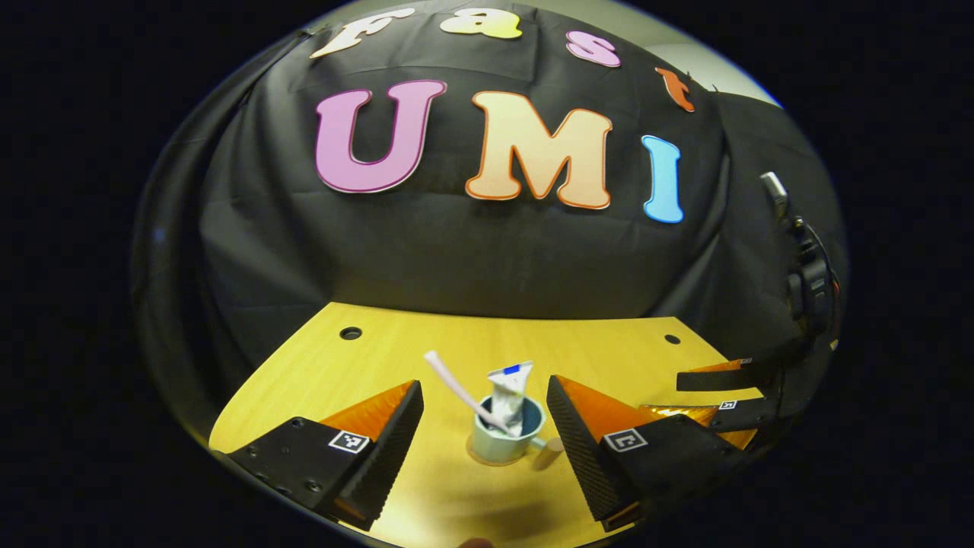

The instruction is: Put the toothbrush and toothpaste on the desktop into the cup, then pick up the cup and place it on the coaster on the desktop.

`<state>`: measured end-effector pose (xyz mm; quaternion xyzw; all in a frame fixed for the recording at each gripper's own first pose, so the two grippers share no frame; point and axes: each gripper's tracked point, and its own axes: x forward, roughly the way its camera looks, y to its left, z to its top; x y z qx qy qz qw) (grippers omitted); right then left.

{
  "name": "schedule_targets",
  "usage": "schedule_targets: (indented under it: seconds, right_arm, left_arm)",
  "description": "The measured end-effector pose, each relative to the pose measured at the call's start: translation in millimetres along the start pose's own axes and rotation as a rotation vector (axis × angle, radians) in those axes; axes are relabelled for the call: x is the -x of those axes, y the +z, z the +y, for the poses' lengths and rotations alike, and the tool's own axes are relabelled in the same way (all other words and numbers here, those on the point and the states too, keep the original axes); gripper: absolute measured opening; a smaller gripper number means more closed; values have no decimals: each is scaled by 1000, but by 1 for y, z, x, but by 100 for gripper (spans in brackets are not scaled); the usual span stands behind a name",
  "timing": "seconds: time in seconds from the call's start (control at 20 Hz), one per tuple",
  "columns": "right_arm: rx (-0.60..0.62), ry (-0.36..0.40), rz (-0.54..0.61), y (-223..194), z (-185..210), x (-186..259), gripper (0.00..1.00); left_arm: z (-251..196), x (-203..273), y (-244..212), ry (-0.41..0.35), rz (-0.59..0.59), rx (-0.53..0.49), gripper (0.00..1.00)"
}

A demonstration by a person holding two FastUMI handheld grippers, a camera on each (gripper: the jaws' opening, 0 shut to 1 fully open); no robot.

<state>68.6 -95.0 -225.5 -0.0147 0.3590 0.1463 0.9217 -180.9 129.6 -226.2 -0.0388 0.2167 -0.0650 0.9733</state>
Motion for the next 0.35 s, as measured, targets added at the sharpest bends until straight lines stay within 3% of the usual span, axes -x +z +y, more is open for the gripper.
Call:
schedule_targets:
  seconds: [0.35]
  right_arm:
    - [-124, -88, -308, 54, -38, 52, 99]
  left_arm:
    - [-30, 8, 27, -6, -82, -8, 95]
